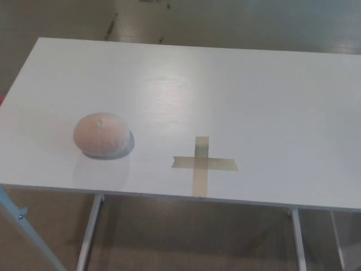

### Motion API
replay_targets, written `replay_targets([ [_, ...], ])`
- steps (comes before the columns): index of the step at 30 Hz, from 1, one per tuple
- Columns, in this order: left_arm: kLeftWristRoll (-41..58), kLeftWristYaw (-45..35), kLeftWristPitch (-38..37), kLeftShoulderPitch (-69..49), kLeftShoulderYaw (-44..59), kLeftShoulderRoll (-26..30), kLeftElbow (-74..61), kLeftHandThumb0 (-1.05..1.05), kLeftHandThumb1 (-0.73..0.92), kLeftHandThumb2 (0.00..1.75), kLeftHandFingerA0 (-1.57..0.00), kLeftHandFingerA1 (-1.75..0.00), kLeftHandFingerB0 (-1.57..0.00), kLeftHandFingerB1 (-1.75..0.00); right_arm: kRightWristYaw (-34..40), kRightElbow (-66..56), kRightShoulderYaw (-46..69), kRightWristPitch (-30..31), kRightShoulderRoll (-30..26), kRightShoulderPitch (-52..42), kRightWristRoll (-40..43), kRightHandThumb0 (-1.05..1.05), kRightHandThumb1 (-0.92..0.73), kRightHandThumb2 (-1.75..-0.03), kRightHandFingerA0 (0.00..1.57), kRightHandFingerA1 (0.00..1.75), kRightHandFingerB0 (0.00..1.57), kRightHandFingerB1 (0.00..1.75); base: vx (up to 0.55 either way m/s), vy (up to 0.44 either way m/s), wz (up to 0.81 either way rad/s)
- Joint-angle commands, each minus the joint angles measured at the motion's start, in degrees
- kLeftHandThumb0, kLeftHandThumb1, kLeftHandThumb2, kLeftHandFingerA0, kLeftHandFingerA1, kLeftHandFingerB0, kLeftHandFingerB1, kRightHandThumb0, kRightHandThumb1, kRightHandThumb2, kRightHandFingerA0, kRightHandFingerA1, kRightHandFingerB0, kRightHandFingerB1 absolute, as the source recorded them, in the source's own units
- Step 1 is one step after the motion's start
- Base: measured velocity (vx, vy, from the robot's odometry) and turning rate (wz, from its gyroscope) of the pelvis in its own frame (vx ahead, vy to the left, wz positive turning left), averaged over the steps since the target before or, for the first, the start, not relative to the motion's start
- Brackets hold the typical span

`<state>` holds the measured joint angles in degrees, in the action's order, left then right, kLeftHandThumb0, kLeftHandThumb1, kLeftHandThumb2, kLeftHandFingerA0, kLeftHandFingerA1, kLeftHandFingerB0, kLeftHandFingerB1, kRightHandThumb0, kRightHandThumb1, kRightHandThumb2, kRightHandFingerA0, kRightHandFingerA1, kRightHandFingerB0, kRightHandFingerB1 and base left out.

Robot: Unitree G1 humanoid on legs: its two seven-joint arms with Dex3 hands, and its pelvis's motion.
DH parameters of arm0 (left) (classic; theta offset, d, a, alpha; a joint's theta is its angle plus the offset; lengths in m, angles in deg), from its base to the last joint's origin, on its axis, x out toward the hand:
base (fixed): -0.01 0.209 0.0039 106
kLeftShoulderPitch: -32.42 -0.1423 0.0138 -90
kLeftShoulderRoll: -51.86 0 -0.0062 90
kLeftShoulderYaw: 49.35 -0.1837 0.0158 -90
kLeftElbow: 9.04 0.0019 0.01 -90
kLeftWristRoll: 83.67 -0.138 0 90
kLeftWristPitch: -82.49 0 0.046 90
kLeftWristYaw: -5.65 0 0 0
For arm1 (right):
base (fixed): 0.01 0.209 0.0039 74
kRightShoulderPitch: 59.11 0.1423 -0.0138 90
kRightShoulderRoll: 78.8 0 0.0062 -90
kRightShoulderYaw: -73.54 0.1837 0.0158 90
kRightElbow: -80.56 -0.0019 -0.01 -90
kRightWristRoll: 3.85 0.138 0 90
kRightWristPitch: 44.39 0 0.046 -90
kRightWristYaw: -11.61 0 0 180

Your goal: Use the left hand to take the pink dumpling toy on a person's hand and put it on the desk.

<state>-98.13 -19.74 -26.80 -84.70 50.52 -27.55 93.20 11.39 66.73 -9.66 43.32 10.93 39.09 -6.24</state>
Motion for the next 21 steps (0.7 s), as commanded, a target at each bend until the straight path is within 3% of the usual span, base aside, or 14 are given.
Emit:
replay_targets([
  [1, -17.9, 14.6, 18.0, 21.7, -14.0, 1.8, 37.7, -0.75, 0.72, 0.97, -0.2, -0.44, -0.11, -0.39, 0.5, 0.3, 0.1, -1.8, 1.1, -3.7, -0.5, -0.23, -0.67, -0.6, 0.64, 0.45, 0.56, 0.44, 0.0, 0.0, 0.0],
  [3, -17.5, 15.2, 19.1, 23.9, -15.1, 1.7, 43.3, -0.76, 0.76, 1.0, -0.19, -0.44, -0.08, -0.38, 0.6, 0.2, 0.1, -2.0, 1.3, -3.9, -0.5, -0.23, -0.67, -0.6, 0.64, 0.45, 0.57, 0.44, 0.0, 0.0, 0.0],
  [4, -16.2, 14.1, 18.5, 24.5, -14.8, 1.9, 45.7, -0.74, 0.92, 0.7, -0.27, -0.33, -0.13, -0.25, 0.6, 0.2, 0.1, -2.1, 1.2, -3.8, -0.4, -0.23, -0.67, -0.6, 0.64, 0.46, 0.58, 0.44, 0.0, 0.0, 0.0],
  [8, -12.7, 11.9, 16.4, 25.6, -14.1, 2.3, 50.1, -0.72, 0.92, 0.71, -0.27, -0.33, -0.13, -0.25, 0.5, 0.1, 0.3, -2.1, 1.0, -3.7, -0.3, -0.23, -0.67, -0.6, 0.64, 0.45, 0.57, 0.44, 0.0, 0.0, 0.0],
  [9, -11.2, 11.2, 15.8, 25.6, -13.3, 2.4, 50.9, -0.72, 0.76, 0.97, -0.19, -0.42, -0.09, -0.38, 0.5, 0.1, 0.4, -2.2, 1.0, -3.8, -0.2, -0.23, -0.67, -0.6, 0.64, 0.45, 0.57, 0.44, 0.0, 0.0, 0.0],
  [21, -7.2, 9.9, 13.4, 29.4, -13.7, 3.0, 58.1, -0.7, 0.74, 0.95, -0.23, -0.43, -0.13, -0.39, 0.4, 0.0, 1.3, -1.8, 0.9, -2.7, 0.5, -0.22, -0.67, -0.6, 0.62, 0.45, 0.57, 0.44, 0.0, 0.0, 0.0],
])
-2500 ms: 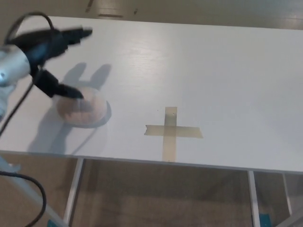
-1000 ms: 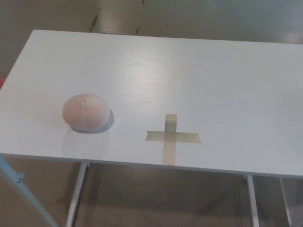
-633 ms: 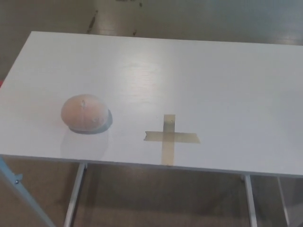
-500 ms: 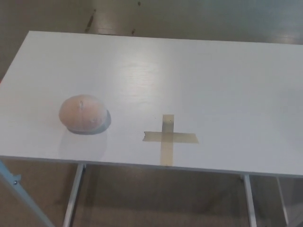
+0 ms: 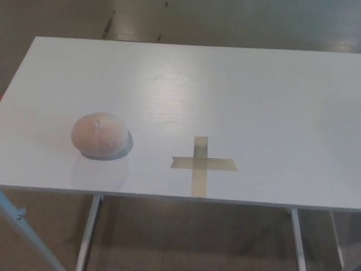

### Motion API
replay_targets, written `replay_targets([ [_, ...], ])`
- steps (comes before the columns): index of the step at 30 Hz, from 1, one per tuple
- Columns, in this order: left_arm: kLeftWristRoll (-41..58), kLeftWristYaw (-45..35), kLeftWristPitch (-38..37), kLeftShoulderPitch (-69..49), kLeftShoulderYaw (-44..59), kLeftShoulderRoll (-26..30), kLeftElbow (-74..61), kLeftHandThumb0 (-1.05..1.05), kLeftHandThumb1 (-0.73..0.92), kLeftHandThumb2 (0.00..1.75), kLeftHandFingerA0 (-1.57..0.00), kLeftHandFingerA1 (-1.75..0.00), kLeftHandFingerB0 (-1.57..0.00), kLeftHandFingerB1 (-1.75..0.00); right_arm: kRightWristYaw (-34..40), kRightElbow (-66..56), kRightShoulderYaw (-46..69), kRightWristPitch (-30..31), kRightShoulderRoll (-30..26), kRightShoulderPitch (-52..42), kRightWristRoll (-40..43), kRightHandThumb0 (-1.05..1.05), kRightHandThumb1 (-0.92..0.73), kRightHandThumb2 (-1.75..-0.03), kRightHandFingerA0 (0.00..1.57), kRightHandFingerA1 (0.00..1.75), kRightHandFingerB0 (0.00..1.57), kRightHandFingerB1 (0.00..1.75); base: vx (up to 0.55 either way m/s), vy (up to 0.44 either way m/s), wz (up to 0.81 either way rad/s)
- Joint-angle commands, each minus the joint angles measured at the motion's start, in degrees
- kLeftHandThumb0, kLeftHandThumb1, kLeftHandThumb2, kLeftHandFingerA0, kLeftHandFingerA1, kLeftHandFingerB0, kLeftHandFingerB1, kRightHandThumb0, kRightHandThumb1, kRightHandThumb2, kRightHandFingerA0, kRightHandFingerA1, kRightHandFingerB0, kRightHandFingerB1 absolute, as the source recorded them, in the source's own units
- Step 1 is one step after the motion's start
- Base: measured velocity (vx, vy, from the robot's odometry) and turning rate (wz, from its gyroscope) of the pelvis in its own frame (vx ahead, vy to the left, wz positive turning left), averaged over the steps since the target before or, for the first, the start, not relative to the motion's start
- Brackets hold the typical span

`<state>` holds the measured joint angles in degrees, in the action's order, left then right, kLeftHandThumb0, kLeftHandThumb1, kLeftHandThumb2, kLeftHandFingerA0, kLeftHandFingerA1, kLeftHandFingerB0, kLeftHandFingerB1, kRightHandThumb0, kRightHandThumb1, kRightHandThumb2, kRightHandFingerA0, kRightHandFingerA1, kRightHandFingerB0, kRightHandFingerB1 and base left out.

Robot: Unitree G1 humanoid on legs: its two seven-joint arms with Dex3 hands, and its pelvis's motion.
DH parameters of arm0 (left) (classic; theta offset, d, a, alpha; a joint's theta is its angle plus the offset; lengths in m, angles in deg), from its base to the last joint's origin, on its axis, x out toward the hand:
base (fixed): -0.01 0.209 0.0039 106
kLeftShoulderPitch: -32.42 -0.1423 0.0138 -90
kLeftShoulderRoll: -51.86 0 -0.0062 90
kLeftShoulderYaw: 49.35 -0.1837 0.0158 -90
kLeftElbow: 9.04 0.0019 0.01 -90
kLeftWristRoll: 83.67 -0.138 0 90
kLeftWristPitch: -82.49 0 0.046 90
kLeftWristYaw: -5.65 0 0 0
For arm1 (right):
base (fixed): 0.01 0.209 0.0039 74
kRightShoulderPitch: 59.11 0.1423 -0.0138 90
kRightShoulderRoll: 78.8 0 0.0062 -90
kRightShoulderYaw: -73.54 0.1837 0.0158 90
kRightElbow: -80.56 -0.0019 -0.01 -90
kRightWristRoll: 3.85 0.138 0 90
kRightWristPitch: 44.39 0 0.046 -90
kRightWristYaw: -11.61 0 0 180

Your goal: Use the left hand to take the pink dumpling toy on a person's hand and put it on the desk.

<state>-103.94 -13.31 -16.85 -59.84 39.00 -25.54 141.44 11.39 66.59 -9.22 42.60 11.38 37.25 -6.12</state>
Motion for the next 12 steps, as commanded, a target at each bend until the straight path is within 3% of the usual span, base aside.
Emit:
replay_targets([
  [1, -1.2, 3.5, 3.3, 5.1, -2.4, 1.1, 10.4, -0.7, 0.74, 0.96, -0.24, -0.44, -0.13, -0.39, 0.4, 0.1, 1.0, -0.9, 0.6, -0.5, 0.4, -0.22, -0.67, -0.6, 0.62, 0.45, 0.57, 0.44, 0.0, 0.0, 0.0],
  [12, 0.4, 3.9, 3.5, 8.1, -4.0, 1.5, 13.7, -0.7, 0.75, 0.98, -0.24, -0.44, -0.1, -0.39, 0.8, 0.2, 1.0, -0.7, 0.7, 0.5, -0.3, -0.22, -0.66, -0.6, 0.62, 0.45, 0.59, 0.45, 0.0, 0.0, 0.0],
])
